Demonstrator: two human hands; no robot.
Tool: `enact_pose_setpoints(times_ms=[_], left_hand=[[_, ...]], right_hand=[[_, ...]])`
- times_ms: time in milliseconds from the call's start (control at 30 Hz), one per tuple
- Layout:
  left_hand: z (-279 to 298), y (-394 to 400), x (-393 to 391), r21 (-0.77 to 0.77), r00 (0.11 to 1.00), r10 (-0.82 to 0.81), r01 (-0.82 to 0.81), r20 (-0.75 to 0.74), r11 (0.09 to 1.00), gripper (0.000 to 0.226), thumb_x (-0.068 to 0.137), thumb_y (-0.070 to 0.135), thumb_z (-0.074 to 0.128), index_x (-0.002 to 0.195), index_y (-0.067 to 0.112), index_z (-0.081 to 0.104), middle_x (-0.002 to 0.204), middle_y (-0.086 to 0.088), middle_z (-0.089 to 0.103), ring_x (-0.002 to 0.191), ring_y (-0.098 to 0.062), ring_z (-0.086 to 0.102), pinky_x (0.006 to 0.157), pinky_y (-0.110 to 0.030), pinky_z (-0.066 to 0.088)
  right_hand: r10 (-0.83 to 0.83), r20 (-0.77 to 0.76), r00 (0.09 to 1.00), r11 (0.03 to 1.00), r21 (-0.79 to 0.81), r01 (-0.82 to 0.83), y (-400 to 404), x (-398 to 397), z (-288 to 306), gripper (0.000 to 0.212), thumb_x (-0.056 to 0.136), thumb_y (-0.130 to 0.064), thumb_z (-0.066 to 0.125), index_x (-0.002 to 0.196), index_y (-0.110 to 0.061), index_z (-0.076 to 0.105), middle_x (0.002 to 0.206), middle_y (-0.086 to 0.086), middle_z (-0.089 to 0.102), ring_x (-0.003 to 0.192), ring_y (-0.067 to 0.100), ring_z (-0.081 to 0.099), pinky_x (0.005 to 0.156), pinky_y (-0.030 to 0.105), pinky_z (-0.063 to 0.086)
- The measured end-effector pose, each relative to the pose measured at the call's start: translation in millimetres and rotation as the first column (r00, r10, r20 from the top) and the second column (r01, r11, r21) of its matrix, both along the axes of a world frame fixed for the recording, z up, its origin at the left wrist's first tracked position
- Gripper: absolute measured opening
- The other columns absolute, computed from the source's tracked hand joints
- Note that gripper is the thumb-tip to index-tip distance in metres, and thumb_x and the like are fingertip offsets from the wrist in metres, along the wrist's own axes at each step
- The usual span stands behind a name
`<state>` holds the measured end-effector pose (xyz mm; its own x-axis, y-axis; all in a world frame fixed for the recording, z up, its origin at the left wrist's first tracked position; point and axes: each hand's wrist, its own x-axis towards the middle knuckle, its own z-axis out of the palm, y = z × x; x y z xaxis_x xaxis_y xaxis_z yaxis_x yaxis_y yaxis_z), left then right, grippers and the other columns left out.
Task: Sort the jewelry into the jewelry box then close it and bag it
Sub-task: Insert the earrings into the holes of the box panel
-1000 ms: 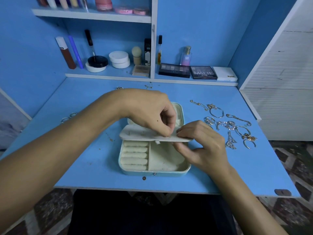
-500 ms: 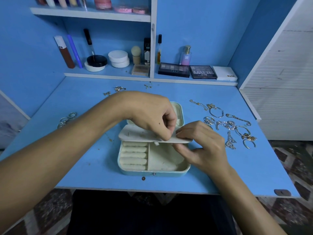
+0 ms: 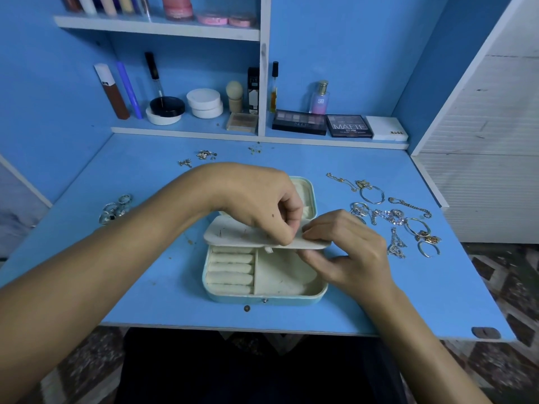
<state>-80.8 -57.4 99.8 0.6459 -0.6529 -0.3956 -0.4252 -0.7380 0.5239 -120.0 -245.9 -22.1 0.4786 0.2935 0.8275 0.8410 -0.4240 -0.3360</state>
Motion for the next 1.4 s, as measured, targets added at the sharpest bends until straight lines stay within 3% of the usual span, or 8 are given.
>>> enact_pose_setpoints(times_ms=[133, 267, 400, 567, 800, 1000, 1133, 1400], left_hand=[[2.3, 11.6, 8.5, -0.128, 0.998, 0.008, -0.015, -0.055, 0.992, 0.009, 0.087, 0.016, 0.072, 0.086, 0.025, 0.072, 0.075, 0.019, 0.067, 0.068, 0.005, 0.057, 0.067, -0.011, 0.044], [-2.4, 36.9, 22.5, -0.372, 0.980, 0.119, -0.172, -0.163, 0.912, 0.021, 0.088, 0.032, 0.067, 0.107, 0.023, 0.070, 0.093, 0.007, 0.071, 0.087, -0.006, 0.065, 0.083, -0.026, 0.052], [-16.0, 60.2, 34.3, -0.619, 0.922, 0.247, -0.383, -0.298, 0.686, 0.040, 0.082, 0.049, 0.060, 0.106, 0.019, 0.069, 0.095, 0.002, 0.069, 0.087, -0.015, 0.063, 0.078, -0.027, 0.050], [-42.4, 69.8, 41.0, -0.749, 0.806, 0.468, -0.551, -0.362, 0.368, 0.038, 0.089, 0.045, 0.048, 0.098, 0.015, 0.069, 0.084, 0.003, 0.068, 0.076, -0.012, 0.061, 0.075, -0.026, 0.045], [-73.7, 72.4, 36.6, -0.782, 0.624, 0.703, -0.603, -0.342, 0.155, 0.032, 0.094, 0.050, 0.051, 0.086, 0.029, 0.074, 0.084, 0.007, 0.068, 0.079, -0.011, 0.060, 0.069, -0.026, 0.045], [-91.4, 69.5, 30.3, -0.806, 0.521, 0.812, -0.581, -0.264, 0.111, 0.029, 0.103, 0.031, 0.050, 0.083, 0.024, 0.070, 0.077, 0.012, 0.068, 0.076, -0.007, 0.058, 0.072, -0.029, 0.043], [-102.4, 69.5, 26.3, -0.827, 0.529, 0.824, -0.543, -0.201, 0.147, 0.026, 0.104, 0.025, 0.049, 0.091, 0.015, 0.069, 0.082, 0.012, 0.069, 0.079, -0.002, 0.060, 0.078, -0.026, 0.046], [-118.8, 71.2, 27.1, -0.740, 0.467, 0.867, -0.518, 0.176, 0.429, 0.013, 0.098, 0.023, 0.058, 0.099, 0.019, 0.070, 0.097, 0.011, 0.064, 0.091, -0.008, 0.059, 0.077, -0.018, 0.044]], right_hand=[[-0.054, -0.038, 0.998, 0.997, 0.050, 0.056, 1.7, 3.5, 4.9, 0.014, 0.079, -0.007, 0.083, 0.078, 0.001, 0.071, 0.076, 0.004, 0.069, 0.071, 0.023, 0.065, 0.068, 0.031, 0.051], [-0.175, -0.120, 0.977, 0.981, 0.061, 0.183, 6.2, 10.1, 13.7, 0.024, 0.083, -0.027, 0.080, 0.080, -0.005, 0.072, 0.075, 0.000, 0.069, 0.070, 0.013, 0.062, 0.071, 0.010, 0.041], [-0.176, -0.270, 0.947, 0.971, 0.109, 0.211, 10.5, 21.0, 26.7, 0.032, 0.079, -0.041, 0.080, 0.093, -0.014, 0.070, 0.080, -0.016, 0.068, 0.072, 0.006, 0.061, 0.069, 0.011, 0.048], [-0.162, -0.395, 0.904, 0.968, 0.116, 0.224, 14.0, 37.2, 34.5, 0.034, 0.078, -0.035, 0.082, 0.108, -0.027, 0.068, 0.085, -0.039, 0.059, 0.074, 0.001, 0.056, 0.069, 0.004, 0.043], [-0.158, -0.472, 0.867, 0.973, 0.077, 0.219, 14.1, 52.4, 37.1, 0.030, 0.095, -0.043, 0.060, 0.117, -0.023, 0.066, 0.090, -0.009, 0.067, 0.080, 0.008, 0.059, 0.064, 0.013, 0.047], [-0.188, -0.571, 0.799, 0.973, 0.003, 0.231, 14.1, 60.9, 36.5, 0.044, 0.098, -0.043, 0.038, 0.128, -0.026, 0.064, 0.107, -0.022, 0.064, 0.097, -0.008, 0.056, 0.079, 0.011, 0.043], [-0.214, -0.614, 0.760, 0.970, -0.043, 0.239, 14.6, 66.5, 32.3, 0.051, 0.091, -0.030, 0.030, 0.133, -0.027, 0.060, 0.108, -0.010, 0.061, 0.101, -0.014, 0.049, 0.082, 0.001, 0.033], [-0.339, -0.652, 0.679, 0.939, -0.189, 0.288, 21.4, 79.1, 21.7, 0.041, 0.098, -0.013, 0.046, 0.135, -0.020, 0.061, 0.107, -0.004, 0.054, 0.094, 0.014, 0.054, 0.084, 0.022, 0.037]])
